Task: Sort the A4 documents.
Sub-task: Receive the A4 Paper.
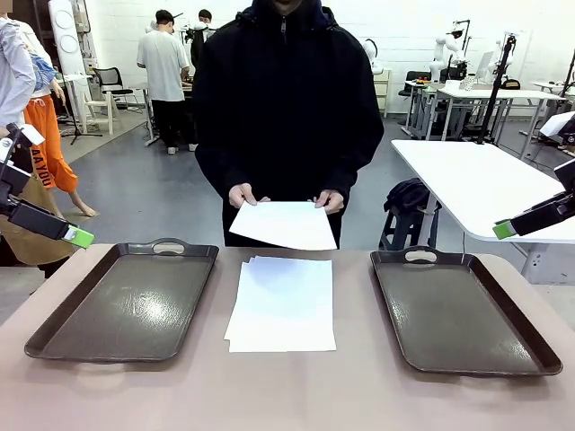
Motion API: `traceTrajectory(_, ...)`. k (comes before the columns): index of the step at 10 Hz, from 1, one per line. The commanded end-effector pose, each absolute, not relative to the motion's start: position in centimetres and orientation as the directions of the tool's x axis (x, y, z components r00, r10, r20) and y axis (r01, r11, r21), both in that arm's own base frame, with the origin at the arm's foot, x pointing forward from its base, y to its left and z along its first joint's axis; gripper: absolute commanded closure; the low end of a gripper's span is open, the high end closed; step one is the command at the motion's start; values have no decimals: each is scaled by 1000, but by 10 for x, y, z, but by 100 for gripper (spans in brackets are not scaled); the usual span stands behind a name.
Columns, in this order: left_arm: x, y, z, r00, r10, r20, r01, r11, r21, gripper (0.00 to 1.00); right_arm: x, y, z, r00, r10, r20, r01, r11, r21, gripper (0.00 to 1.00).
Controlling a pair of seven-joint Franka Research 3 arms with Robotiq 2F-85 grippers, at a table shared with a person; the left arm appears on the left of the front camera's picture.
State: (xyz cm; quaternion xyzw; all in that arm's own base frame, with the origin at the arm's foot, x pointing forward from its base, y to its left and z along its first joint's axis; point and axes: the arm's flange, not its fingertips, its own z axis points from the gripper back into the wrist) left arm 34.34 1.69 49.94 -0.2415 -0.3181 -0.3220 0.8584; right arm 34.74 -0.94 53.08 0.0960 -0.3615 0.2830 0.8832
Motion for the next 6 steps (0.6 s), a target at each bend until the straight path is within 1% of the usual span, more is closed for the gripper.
traceTrajectory(1,346,20,498,575,-403,712,721,660,-208,0,348,-9,530,580,431,691,-570,821,-34,0)
traceTrajectory(6,346,20,498,575,-403,712,721,660,-208,0,348,-9,530,580,431,691,-570,821,-34,0)
